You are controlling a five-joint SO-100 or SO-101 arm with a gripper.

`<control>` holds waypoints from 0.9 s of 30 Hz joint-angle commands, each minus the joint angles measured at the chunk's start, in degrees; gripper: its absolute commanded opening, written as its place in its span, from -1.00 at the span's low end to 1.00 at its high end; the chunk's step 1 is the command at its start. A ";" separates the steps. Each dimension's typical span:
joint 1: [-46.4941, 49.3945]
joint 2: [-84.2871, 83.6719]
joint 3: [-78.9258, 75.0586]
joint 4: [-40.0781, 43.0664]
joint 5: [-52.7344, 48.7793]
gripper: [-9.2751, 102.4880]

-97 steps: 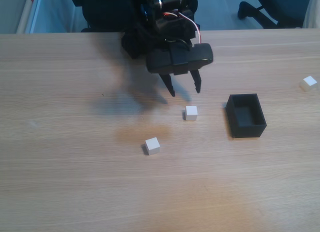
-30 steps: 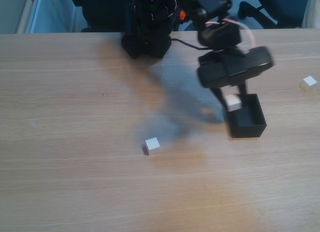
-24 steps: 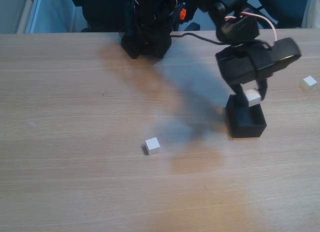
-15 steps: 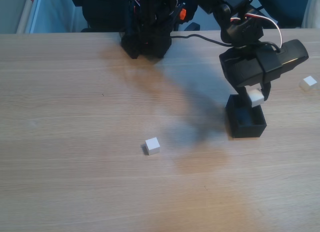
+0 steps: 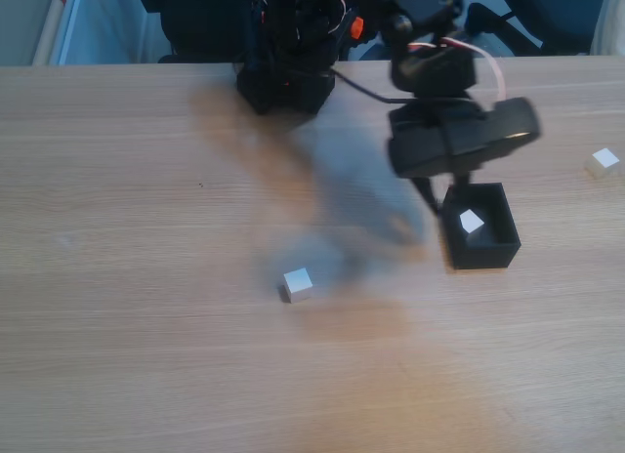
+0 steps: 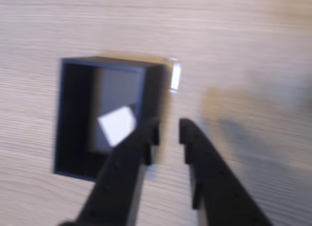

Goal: Pick blocks and place them in the box.

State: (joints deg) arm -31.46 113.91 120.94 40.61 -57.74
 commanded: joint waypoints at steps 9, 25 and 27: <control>12.30 30.06 29.97 -3.78 -19.60 -0.74; 24.70 22.41 34.28 -22.85 -32.34 -0.59; 25.93 20.21 34.01 -24.79 -33.22 -0.57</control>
State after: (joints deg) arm -6.68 135.97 155.48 18.54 -89.74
